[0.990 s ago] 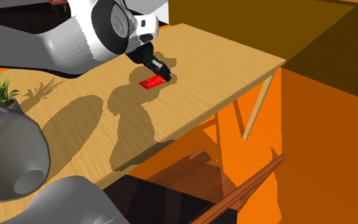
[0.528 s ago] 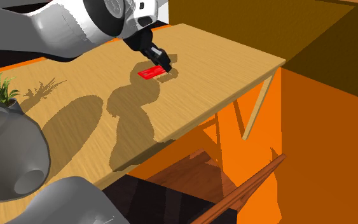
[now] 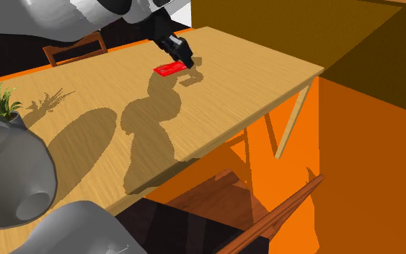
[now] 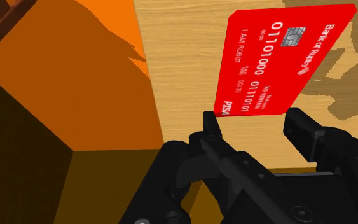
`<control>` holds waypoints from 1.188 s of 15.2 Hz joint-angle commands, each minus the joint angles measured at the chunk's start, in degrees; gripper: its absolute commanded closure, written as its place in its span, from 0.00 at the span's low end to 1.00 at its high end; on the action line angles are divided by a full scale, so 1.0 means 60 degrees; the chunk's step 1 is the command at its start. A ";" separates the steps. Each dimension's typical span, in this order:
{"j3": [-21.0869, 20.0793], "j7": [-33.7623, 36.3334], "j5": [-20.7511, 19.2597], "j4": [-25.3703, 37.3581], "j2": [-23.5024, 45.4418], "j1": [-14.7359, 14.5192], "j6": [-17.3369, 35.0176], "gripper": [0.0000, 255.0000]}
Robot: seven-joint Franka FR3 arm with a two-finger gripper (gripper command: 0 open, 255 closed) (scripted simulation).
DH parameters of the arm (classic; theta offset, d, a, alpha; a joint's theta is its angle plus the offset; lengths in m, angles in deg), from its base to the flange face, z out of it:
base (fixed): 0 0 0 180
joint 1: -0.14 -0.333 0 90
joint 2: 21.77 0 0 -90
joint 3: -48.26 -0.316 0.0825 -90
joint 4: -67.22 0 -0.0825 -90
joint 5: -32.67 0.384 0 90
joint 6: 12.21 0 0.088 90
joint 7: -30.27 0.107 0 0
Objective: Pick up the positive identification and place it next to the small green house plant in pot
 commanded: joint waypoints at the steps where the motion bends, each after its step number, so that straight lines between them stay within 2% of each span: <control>1: -0.0070 0.0108 0.0094 0.0069 -0.0192 -0.0147 -0.0284 1.00; 11: -0.1427 0.1792 0.0912 0.0337 -0.1459 -0.1338 -0.2020 1.00; 18: -0.2616 0.3072 0.1389 0.1223 -0.1771 -0.1759 -0.3253 1.00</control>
